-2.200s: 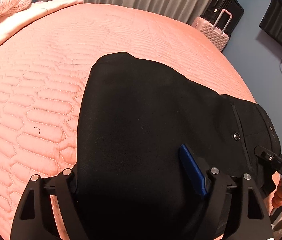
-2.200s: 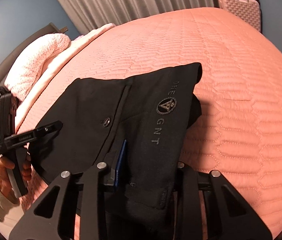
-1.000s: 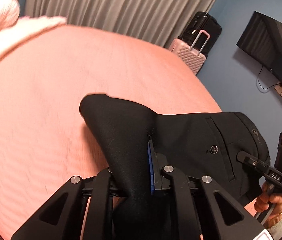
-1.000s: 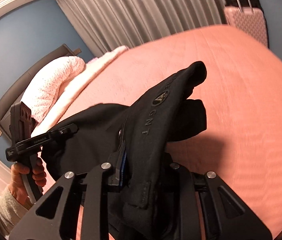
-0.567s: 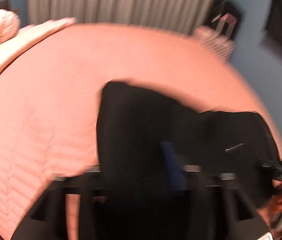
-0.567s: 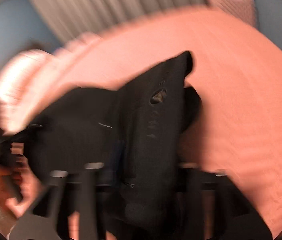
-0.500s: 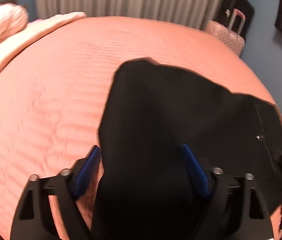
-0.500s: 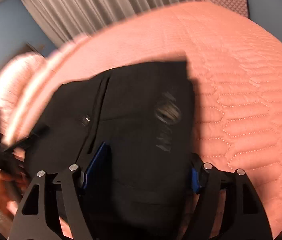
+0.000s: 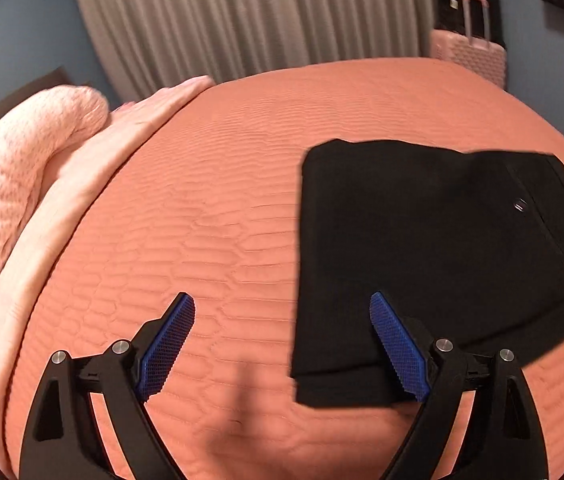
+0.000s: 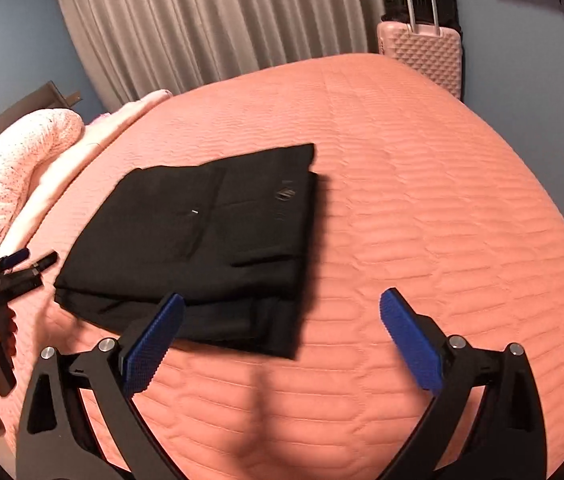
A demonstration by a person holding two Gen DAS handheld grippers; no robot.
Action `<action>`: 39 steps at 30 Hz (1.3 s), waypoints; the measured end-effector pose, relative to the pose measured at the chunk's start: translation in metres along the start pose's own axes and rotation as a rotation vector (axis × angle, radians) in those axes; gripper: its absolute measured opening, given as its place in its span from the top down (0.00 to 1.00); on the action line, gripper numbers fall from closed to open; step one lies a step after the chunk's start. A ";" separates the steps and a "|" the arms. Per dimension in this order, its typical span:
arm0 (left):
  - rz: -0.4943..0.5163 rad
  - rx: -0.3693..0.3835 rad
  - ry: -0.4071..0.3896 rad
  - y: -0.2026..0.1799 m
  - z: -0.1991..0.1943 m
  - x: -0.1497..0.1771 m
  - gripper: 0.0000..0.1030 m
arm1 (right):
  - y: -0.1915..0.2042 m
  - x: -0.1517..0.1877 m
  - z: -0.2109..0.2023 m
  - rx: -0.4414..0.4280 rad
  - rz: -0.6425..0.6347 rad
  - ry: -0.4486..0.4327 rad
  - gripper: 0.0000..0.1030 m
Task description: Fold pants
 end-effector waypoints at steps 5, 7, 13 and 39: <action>-0.037 0.044 0.056 -0.020 0.007 0.009 0.15 | 0.031 0.013 0.004 -0.046 -0.036 0.051 0.47; -0.043 0.036 0.062 -0.023 0.010 0.010 0.15 | 0.045 0.026 0.004 -0.050 -0.089 0.070 0.55; -0.075 0.046 0.101 -0.027 0.028 0.023 0.14 | 0.053 0.045 0.029 0.015 -0.224 0.087 0.54; -0.243 0.194 0.115 0.009 0.057 -0.011 0.15 | -0.024 -0.024 0.063 -0.064 0.027 0.104 0.52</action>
Point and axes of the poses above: each gripper's, at about its wrist camera, not at the fingertips, and z roughly the way its jaws point, y to its left, x to its underside, the point moved 8 cm from there along z, roughly the way its jaws point, and after that the axes turned 7 degrees about -y, right-handed, at the moved point
